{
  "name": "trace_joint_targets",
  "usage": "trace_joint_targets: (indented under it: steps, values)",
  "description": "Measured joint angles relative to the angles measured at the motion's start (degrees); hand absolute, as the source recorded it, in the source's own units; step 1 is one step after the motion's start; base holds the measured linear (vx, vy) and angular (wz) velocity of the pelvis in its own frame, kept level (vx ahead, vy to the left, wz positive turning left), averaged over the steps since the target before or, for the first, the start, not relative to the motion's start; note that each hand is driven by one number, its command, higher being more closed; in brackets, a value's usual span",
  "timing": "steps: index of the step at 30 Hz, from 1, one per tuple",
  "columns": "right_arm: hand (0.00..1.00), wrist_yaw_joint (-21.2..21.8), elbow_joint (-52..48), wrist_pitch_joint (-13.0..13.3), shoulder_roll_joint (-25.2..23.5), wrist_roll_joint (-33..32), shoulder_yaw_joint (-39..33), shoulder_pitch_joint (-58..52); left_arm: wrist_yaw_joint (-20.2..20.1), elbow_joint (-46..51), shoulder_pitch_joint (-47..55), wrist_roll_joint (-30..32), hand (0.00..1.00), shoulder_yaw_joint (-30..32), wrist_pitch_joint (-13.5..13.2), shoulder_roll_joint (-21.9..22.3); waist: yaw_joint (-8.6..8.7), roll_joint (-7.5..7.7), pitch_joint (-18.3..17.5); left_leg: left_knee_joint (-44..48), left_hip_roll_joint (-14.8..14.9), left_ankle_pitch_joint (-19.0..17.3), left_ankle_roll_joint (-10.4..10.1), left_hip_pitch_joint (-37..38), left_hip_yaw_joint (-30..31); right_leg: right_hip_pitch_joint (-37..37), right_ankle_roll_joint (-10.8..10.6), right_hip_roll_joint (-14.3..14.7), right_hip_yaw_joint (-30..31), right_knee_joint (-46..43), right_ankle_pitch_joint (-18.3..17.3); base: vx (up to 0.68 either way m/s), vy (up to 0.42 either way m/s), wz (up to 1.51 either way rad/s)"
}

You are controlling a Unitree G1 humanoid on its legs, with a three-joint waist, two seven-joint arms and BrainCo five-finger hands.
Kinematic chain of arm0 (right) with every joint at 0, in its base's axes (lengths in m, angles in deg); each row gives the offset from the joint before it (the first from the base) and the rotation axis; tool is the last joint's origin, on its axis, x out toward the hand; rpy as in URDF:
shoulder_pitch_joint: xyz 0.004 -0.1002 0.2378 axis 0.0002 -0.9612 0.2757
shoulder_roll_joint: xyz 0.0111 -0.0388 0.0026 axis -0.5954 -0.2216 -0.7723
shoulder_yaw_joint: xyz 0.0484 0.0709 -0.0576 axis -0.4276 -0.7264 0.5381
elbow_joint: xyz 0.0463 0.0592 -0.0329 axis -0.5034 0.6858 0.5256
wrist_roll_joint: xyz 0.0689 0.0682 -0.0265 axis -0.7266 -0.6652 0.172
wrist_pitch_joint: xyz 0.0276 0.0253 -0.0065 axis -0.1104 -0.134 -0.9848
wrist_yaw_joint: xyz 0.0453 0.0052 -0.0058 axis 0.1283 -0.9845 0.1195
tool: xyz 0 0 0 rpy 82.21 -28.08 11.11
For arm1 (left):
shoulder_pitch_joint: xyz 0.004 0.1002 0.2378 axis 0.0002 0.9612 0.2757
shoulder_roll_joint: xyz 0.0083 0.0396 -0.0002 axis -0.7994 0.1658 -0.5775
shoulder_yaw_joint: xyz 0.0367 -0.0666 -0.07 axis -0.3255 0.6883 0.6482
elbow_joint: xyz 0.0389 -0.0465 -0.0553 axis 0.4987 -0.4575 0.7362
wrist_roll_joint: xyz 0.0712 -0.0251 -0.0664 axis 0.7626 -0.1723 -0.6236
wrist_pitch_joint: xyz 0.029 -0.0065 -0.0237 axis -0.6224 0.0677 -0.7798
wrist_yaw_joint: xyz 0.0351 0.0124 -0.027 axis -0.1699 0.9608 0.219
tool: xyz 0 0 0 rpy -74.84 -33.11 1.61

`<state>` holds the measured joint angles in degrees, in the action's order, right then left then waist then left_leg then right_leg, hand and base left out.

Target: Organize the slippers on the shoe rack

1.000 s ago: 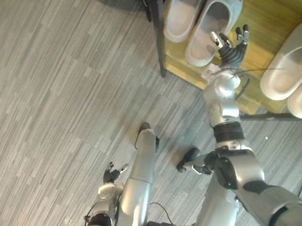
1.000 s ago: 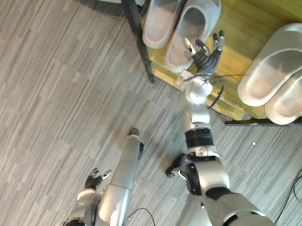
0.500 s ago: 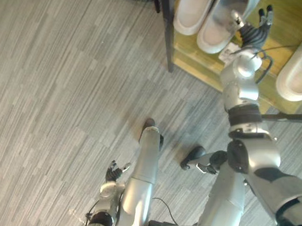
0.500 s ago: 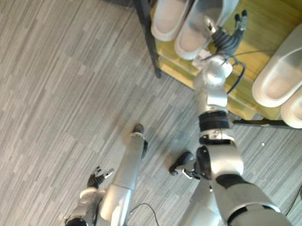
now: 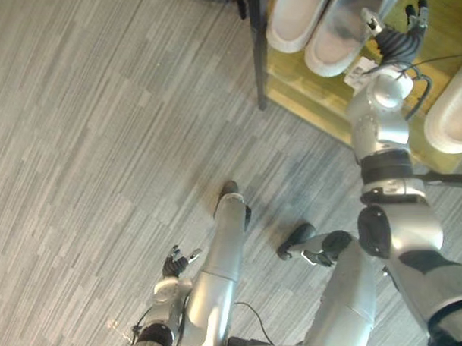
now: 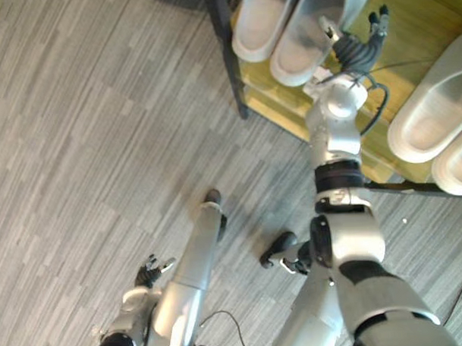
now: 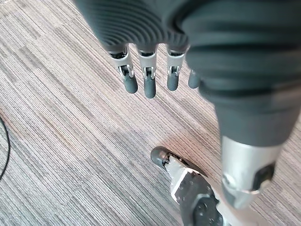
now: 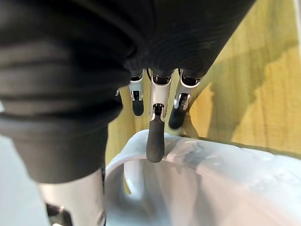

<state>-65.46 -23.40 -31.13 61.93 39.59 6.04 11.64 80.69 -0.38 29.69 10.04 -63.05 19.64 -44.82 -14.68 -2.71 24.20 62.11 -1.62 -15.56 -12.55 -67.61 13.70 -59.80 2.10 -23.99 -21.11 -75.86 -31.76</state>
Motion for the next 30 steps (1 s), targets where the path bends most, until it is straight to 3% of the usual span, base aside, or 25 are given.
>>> trace_joint_targets:
  steps: [9,12,14,17,19,25,28,30]
  values:
    - [0.0,-0.51,-13.26,-0.54,-0.45,8.89,2.67,-7.53,0.21,-0.48,1.95,-0.05,0.0,0.37,0.13,-0.39,1.02,0.04,-0.03,-4.92,2.38,0.5,0.81,8.0,-2.19,6.72,-0.16,1.99,0.38,5.17,1.58,0.01,0.038,-0.09]
    - [0.0,-0.52,-18.47,-0.53,-1.91,11.46,3.15,-11.25,0.13,0.24,4.56,-0.04,0.0,0.34,0.03,-1.24,2.21,0.08,-0.12,-8.64,3.1,1.22,1.41,12.58,-3.4,10.59,-1.13,2.68,0.38,8.81,2.43,0.05,0.028,-0.1]
    - [0.0,-0.51,-21.42,-0.55,-2.36,12.39,4.29,-13.65,0.13,0.58,5.68,-0.03,0.0,0.34,0.01,-1.5,2.63,0.18,-0.29,-10.73,3.8,1.58,1.97,15.07,-4.37,12.68,-0.31,3.08,0.35,11.04,3.72,0.06,0.042,-0.19]
    - [0.0,-0.18,-29.4,-0.49,-3.14,14.37,7.15,-21.52,0.13,-0.01,6.78,0.07,0.0,0.38,0.07,-2.13,3.75,0.39,-0.58,-15.5,4.96,2.89,3.01,20.53,-6.64,17.88,-0.79,3.83,-0.06,15.91,5.42,0.07,0.032,-0.06]
    - [0.0,2.01,-33.96,-0.39,-5.4,16.8,10.32,-31.91,0.1,-0.75,9.42,0.13,0.0,1.25,0.12,-2.48,4.64,1.53,-3.86,-20.96,5.83,4.05,4.0,26.05,-9.17,22.77,-1.74,4.57,-0.18,21.53,7.39,0.12,0.047,-0.13]
    - [0.0,9.34,-40.99,0.43,-8.31,16.87,12.5,-53.23,-0.37,-0.66,14.94,1.32,0.0,1.94,0.11,-2.68,6.45,2.5,-9.45,-31.53,6.29,5.91,5.85,38.63,-12.98,34.4,-4.24,6.18,-0.2,33.64,11.72,0.11,0.07,-0.15]
    - [0.0,12.45,-41.02,0.66,-8.83,16.92,12.5,-59.75,-1.27,-0.77,16.23,2.55,0.0,1.86,0.17,-3.28,7.27,3.14,-11.43,-35.82,6.59,6.6,6.42,43.49,-15.05,38.31,-4.97,7.23,0.35,38.84,13.94,0.09,0.111,-0.3]
    - [0.0,14.28,-41.03,0.95,-9.04,17.21,12.07,-63.25,-1.88,-1.19,16.96,3.54,0.0,1.29,0.28,-3.96,8.77,3.7,-12.9,-38.66,6.65,7.22,6.85,46.01,-16.46,40.21,-5.64,7.93,1.14,42.39,15.73,0.07,0.086,-0.25]
